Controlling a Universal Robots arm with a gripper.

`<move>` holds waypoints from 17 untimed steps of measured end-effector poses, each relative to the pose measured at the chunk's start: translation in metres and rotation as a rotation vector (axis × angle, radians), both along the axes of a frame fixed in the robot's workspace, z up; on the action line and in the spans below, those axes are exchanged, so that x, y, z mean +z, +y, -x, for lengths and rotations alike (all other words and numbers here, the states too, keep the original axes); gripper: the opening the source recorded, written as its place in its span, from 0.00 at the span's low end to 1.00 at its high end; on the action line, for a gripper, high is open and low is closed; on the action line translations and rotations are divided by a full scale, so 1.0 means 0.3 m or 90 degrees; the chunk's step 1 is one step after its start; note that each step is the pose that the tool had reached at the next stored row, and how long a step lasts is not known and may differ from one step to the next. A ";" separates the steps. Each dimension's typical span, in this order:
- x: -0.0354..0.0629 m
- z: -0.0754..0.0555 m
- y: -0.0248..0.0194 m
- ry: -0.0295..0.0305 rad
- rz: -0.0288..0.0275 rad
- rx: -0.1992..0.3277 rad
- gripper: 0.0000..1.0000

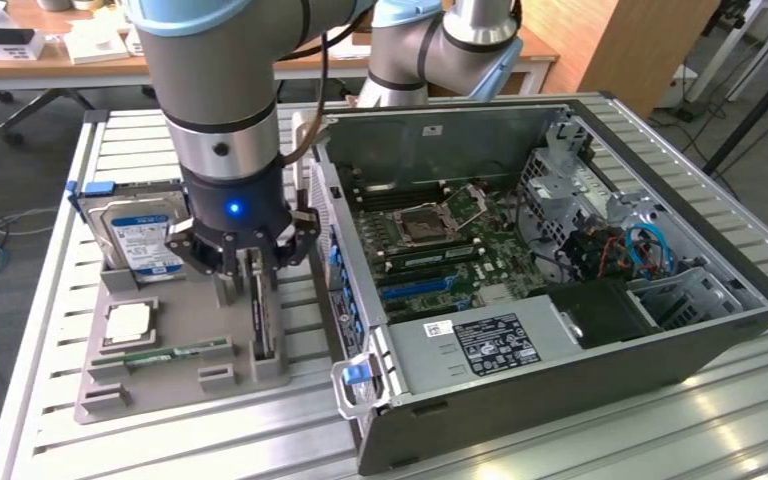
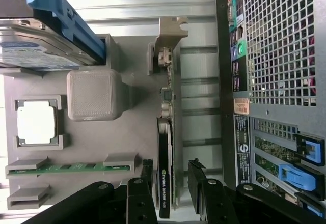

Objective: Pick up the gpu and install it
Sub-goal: 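Pick up the gpu and move the gpu toward the slot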

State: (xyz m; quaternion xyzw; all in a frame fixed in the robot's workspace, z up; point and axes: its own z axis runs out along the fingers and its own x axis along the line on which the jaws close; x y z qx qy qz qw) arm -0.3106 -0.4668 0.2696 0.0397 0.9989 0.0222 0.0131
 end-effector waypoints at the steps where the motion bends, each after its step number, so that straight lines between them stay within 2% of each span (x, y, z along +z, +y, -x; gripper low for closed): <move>1: -0.004 0.000 0.000 0.0000 0.0000 0.000 0.41; 6: -0.022 0.000 0.000 0.0000 0.0000 -0.001 0.41; 13: -0.027 0.000 0.000 -0.0001 -0.0001 -0.002 0.41; 17: -0.041 0.000 0.000 0.0000 0.0000 -0.002 0.41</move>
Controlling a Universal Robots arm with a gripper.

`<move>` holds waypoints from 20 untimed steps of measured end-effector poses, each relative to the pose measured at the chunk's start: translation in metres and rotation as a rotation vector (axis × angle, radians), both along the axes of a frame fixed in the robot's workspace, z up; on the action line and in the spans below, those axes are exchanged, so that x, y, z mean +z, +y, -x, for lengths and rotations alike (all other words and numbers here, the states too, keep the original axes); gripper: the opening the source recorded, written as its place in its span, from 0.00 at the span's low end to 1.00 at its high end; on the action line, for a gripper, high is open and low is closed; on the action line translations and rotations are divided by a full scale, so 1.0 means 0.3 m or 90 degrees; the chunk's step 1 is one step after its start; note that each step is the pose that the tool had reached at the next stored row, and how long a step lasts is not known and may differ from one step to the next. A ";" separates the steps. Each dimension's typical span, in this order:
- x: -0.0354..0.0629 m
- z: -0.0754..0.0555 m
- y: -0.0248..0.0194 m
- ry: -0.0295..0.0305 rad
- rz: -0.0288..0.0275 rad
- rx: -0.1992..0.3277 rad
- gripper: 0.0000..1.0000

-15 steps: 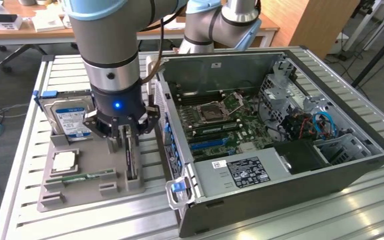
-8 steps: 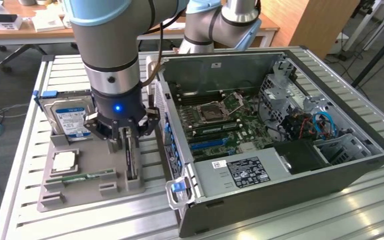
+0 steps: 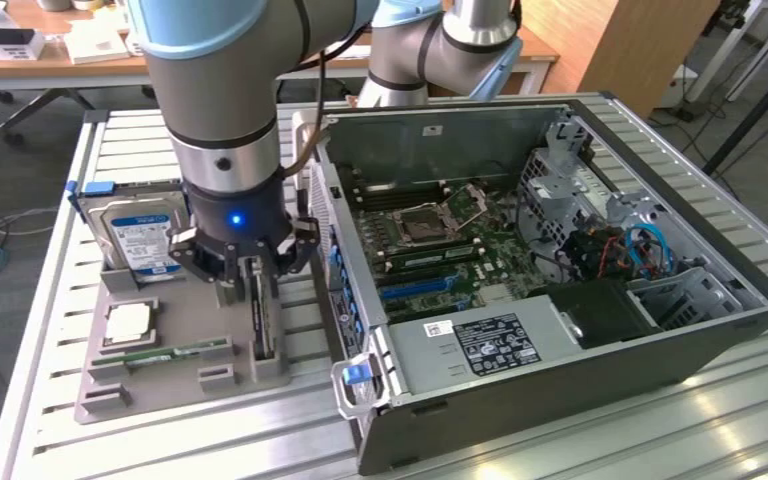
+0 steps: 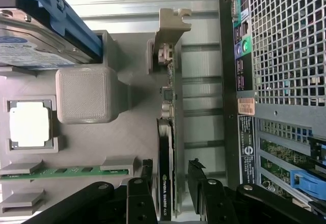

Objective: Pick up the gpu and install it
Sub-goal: 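Pick up the gpu and move the gpu toward the slot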

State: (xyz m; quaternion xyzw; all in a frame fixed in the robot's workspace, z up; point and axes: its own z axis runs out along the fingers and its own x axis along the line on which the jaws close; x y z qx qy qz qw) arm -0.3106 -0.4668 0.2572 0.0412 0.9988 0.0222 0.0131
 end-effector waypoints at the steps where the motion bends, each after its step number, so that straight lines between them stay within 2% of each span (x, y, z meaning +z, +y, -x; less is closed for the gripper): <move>1: -0.004 0.000 0.000 0.0000 0.0000 0.000 0.41; 6: -0.027 0.000 0.000 0.0000 0.0001 0.000 0.41; 17: -0.034 0.000 0.003 0.0001 0.0001 0.000 0.41; 20: -0.037 0.003 0.009 -0.0001 0.0000 0.000 0.41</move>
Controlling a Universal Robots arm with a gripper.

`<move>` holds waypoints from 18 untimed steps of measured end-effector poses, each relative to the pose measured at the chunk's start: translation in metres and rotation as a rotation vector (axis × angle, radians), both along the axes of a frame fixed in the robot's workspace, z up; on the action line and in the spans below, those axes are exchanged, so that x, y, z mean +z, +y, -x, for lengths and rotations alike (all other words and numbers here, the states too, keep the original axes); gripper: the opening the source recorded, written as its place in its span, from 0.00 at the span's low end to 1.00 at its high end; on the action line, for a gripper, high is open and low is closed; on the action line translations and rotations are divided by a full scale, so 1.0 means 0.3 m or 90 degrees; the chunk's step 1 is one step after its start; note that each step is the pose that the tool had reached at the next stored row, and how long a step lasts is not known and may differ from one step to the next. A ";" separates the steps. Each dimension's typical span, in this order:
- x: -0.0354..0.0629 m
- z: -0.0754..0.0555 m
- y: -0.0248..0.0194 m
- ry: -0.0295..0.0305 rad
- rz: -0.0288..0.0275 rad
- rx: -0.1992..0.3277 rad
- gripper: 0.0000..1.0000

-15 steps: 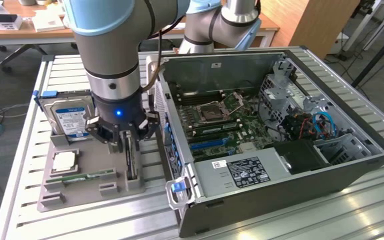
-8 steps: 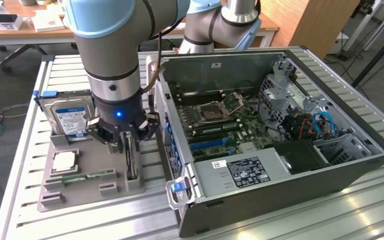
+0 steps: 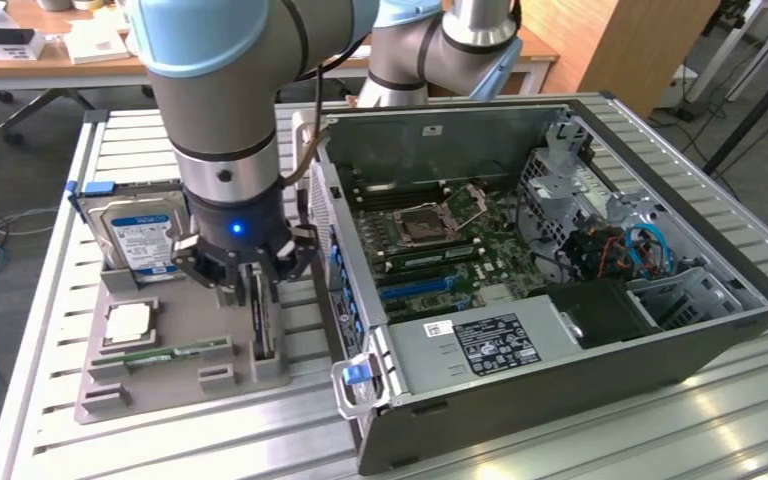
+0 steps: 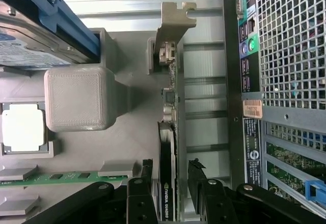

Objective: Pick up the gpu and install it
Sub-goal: 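Pick up the gpu and move the gpu toward the slot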

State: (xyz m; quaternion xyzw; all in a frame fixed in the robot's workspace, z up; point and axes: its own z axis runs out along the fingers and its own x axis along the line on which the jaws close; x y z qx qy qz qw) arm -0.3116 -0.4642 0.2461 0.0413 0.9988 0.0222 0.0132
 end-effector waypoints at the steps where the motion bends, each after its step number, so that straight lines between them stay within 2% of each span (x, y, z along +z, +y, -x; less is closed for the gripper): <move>1: -0.001 0.001 0.002 0.0000 0.0000 0.000 0.41; 4: -0.002 0.006 0.007 0.0000 0.0001 0.000 0.41; 13: -0.030 0.008 0.008 -0.0021 -0.0007 0.000 0.41; 18: -0.031 0.008 0.008 -0.0020 -0.0006 0.000 0.41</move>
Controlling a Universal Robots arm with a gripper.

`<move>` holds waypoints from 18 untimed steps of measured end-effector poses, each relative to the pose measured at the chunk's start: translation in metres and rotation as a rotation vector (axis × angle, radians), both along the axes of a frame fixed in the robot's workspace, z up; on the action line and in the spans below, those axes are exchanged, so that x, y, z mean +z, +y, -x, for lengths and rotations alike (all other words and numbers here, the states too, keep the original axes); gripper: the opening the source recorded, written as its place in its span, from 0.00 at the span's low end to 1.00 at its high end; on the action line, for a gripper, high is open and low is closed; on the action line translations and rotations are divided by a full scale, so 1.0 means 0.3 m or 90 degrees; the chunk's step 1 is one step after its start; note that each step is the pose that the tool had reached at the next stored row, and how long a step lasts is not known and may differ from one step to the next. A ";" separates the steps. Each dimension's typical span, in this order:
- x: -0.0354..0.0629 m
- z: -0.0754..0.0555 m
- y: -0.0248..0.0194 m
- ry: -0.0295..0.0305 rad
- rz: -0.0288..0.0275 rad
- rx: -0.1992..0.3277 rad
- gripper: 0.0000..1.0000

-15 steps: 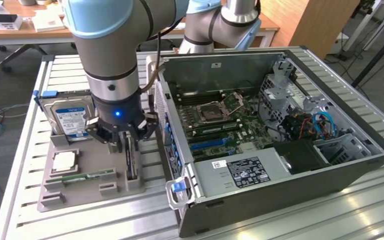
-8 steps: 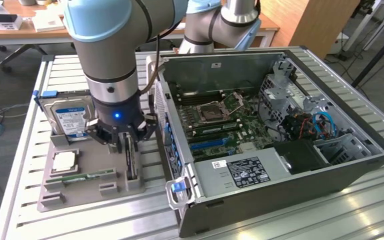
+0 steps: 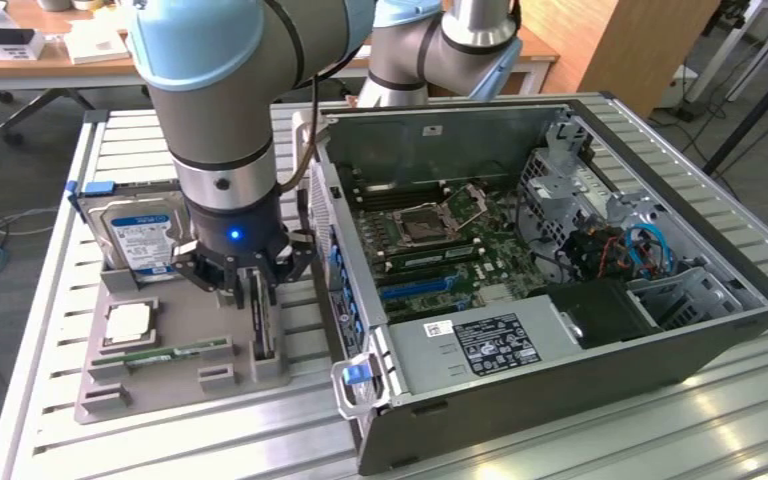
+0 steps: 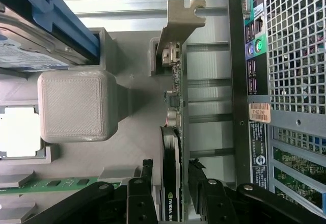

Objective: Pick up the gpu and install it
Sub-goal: 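Pick up the gpu and move the gpu toward the slot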

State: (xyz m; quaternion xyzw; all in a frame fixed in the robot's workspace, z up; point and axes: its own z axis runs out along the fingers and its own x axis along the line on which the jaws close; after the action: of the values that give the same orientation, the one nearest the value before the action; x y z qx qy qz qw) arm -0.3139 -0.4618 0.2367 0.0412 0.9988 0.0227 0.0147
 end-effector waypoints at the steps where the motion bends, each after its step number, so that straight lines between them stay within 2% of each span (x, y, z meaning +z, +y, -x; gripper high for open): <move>1: -0.001 0.000 0.001 -0.0002 -0.0001 0.000 0.41; 5: -0.005 0.000 0.013 -0.0001 -0.0001 0.000 0.41; 18: -0.016 0.000 0.015 -0.0001 -0.0001 0.000 0.41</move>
State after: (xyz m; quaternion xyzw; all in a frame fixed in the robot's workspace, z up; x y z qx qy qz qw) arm -0.3140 -0.4574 0.2318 0.0412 0.9988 0.0228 0.0148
